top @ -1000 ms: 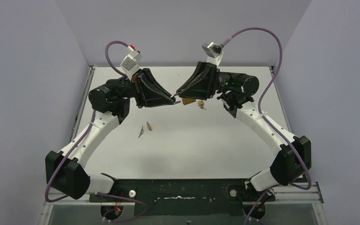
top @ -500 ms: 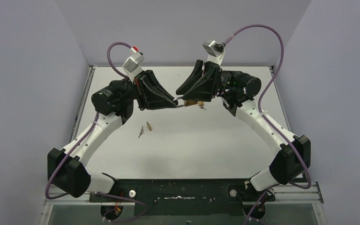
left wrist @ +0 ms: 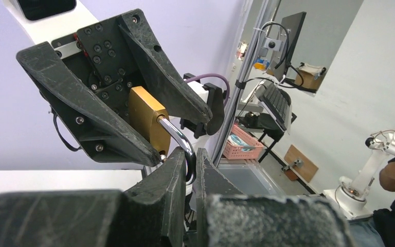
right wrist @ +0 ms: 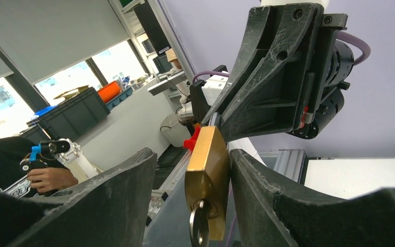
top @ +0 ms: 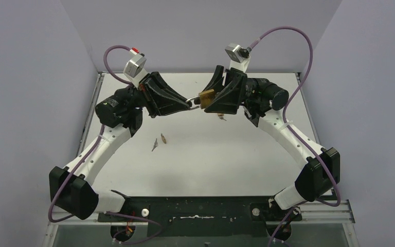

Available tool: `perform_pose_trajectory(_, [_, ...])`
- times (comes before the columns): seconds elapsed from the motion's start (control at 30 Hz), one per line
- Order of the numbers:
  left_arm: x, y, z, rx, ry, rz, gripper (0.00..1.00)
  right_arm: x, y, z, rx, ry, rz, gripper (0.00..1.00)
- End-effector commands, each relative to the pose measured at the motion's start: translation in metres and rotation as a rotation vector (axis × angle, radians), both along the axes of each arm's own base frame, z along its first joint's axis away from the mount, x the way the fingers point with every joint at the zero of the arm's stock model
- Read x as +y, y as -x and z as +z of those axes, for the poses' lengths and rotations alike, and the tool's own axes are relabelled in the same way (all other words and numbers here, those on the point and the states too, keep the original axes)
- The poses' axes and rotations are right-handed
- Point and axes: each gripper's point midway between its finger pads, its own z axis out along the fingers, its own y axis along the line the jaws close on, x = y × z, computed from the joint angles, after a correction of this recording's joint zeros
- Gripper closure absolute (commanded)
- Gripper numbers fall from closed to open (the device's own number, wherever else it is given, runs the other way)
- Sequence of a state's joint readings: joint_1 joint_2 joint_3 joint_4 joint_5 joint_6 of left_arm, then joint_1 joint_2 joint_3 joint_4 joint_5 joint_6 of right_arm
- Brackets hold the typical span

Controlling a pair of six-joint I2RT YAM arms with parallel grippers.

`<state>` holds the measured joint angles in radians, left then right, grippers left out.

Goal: Lock with the key
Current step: Lock the lock.

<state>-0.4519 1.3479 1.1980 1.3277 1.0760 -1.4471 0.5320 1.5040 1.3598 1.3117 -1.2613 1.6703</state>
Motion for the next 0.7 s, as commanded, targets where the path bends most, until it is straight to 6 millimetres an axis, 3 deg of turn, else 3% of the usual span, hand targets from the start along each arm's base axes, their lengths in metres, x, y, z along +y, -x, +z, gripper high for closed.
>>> perform_pose_trajectory(0.0, [0.018,0.013,0.037,-0.092,0.136,0.071,1.0,-0.009,0.017,0.018,-0.073,-0.065,0.007,0.47])
perform_pose_trajectory(0.23, [0.018,0.011,0.036,-0.085,0.135,0.077,1.0,-0.01,0.017,0.019,-0.08,-0.067,0.003,0.5])
perform_pose_trajectory(0.67, [0.018,0.011,0.033,-0.081,0.126,0.075,1.0,-0.009,0.005,0.022,-0.089,-0.069,-0.047,0.46])
